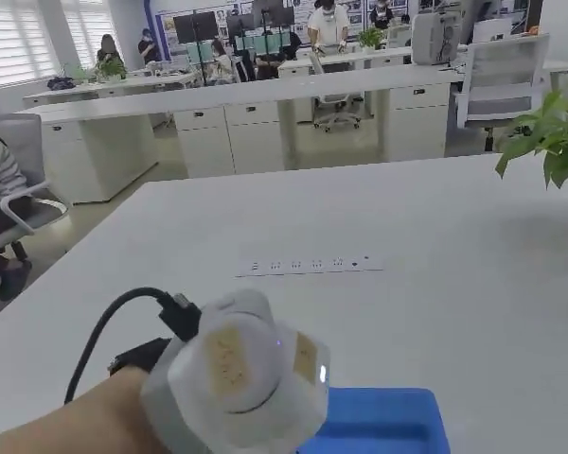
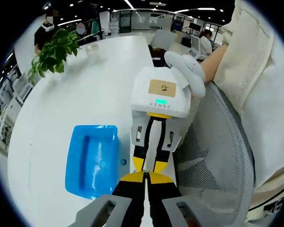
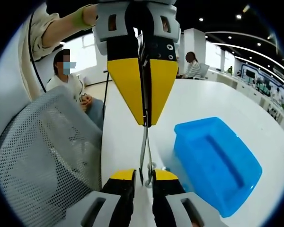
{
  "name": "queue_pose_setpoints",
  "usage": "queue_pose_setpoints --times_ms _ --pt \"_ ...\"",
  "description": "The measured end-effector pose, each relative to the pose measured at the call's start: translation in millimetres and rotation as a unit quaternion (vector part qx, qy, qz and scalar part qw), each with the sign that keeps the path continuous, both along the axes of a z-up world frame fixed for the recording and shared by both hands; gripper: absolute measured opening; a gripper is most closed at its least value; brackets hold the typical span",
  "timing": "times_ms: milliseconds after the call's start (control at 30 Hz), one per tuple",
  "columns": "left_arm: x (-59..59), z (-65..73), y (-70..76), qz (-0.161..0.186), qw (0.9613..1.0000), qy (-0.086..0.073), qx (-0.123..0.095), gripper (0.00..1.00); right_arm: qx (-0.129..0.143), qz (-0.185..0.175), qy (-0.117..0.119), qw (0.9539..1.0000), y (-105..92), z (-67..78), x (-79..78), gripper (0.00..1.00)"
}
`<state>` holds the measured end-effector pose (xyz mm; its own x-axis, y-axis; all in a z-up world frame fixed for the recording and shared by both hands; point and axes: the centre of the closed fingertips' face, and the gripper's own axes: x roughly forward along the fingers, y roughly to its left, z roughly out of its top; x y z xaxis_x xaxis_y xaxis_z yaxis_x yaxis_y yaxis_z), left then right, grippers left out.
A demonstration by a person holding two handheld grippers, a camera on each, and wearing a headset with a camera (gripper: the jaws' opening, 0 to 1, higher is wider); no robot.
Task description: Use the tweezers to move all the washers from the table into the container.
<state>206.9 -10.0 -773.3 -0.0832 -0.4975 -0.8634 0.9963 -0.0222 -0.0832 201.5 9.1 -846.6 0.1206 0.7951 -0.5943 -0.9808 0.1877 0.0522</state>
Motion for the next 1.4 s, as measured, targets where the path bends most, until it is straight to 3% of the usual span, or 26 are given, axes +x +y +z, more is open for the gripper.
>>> queue_pose_setpoints --times_ms 200,367,467,500,567,633,700,767,867,933,967,1000,1033,1067,1100,1133,1200,1233,1333,1367,1400 --pt "-8.4 -0.8 -1.6 -0.005 1.0000 0.005 0.004 0.00 0.014 -0.003 -0.004 0.9999 3.2 10.1 1.0 0.10" --pt "-8.2 -2.1 2.3 0.000 1.0000 -0.003 0.008 0.00 0.025 0.000 -0.008 0.9997 10.9 16.7 1.2 0.09" --pt "-7.0 -3.0 4.4 0.006 0.9999 -0.001 0.008 0.00 0.021 0.008 -0.014 0.9996 15.2 16.7 0.4 0.06" --pt "-7.0 -3.4 4.8 0.008 0.9999 -0.001 0.008 0.00 0.007 0.016 -0.027 0.9995 13.9 14.5 1.5 0.05" --pt "-6.8 -4.1 4.8 0.010 0.9999 -0.002 0.005 0.00 0.006 0.018 -0.024 0.9995 14.4 14.6 1.2 0.04" --pt "-7.7 -5.1 3.0 0.028 0.9996 0.006 -0.007 0.00 0.003 0.025 -0.019 0.9995 13.6 14.2 1.3 0.03" --pt "-5.5 -5.7 3.2 0.039 0.9989 0.002 -0.024 0.00 0.002 0.021 -0.013 0.9997 13.5 14.0 1.6 0.02" --pt "-1.9 -3.6 3.1 0.076 0.9959 0.004 -0.049 0.01 0.004 0.015 -0.007 0.9999 13.1 13.9 2.2 0.02" --pt "4.5 4.5 6.8 0.136 0.9865 0.000 -0.092 0.13 0.014 0.000 0.009 0.9999 12.1 13.9 4.6 0.02" --pt "8.5 10.0 13.0 0.181 0.9758 -0.011 -0.123 0.20 0.023 -0.012 0.021 0.9994 10.3 14.2 8.0 0.02" --pt "8.9 12.9 17.0 0.206 0.9677 -0.014 -0.144 0.23 0.031 -0.020 0.034 0.9987 9.5 14.6 9.5 0.02" --pt "8.5 14.3 20.0 0.223 0.9619 -0.015 -0.158 0.27 0.038 -0.027 0.046 0.9978 9.3 14.9 10.4 0.02" --pt "8.0 15.5 25.1 0.250 0.9514 -0.019 -0.179 0.30 0.050 -0.035 0.064 0.9960 9.2 15.4 10.8 0.02" --pt "7.7 16.0 28.0 0.267 0.9435 -0.023 -0.195 0.34 0.057 -0.041 0.081 0.9943 9.1 15.1 10.4 0.02" --pt "4.9 15.5 30.6 0.282 0.9363 -0.018 -0.208 0.40 0.065 -0.045 0.092 0.9927 9.3 15.3 10.7 0.02" --pt "-0.9 13.5 34.4 0.302 0.9269 -0.008 -0.223 0.42 0.076 -0.054 0.106 0.9900 9.4 15.6 11.3 0.02" --pt "-4.8 10.6 40.9 0.329 0.9141 -0.013 -0.237 0.48 0.086 -0.060 0.121 0.9871 8.7 16.3 10.5 0.02" --pt "-9.9 7.8 43.7 0.337 0.9102 -0.014 -0.241 0.49 0.088 -0.062 0.124 0.9864 8.1 16.6 10.4 0.02" --pt "-15.5 1.4 49.0 0.358 0.9011 -0.039 -0.242 0.57 0.098 -0.066 0.137 0.9834 8.1 18.9 9.5 0.02" --pt "-16.3 0.4 49.5 0.366 0.8969 -0.043 -0.244 0.59 0.103 -0.069 0.145 0.9816 8.4 20.5 8.9 0.02" --pt "-15.8 0.8 49.7 0.377 0.8898 -0.052 -0.251 0.62 0.113 -0.074 0.152 0.9791 8.9 23.0 9.6 0.02"
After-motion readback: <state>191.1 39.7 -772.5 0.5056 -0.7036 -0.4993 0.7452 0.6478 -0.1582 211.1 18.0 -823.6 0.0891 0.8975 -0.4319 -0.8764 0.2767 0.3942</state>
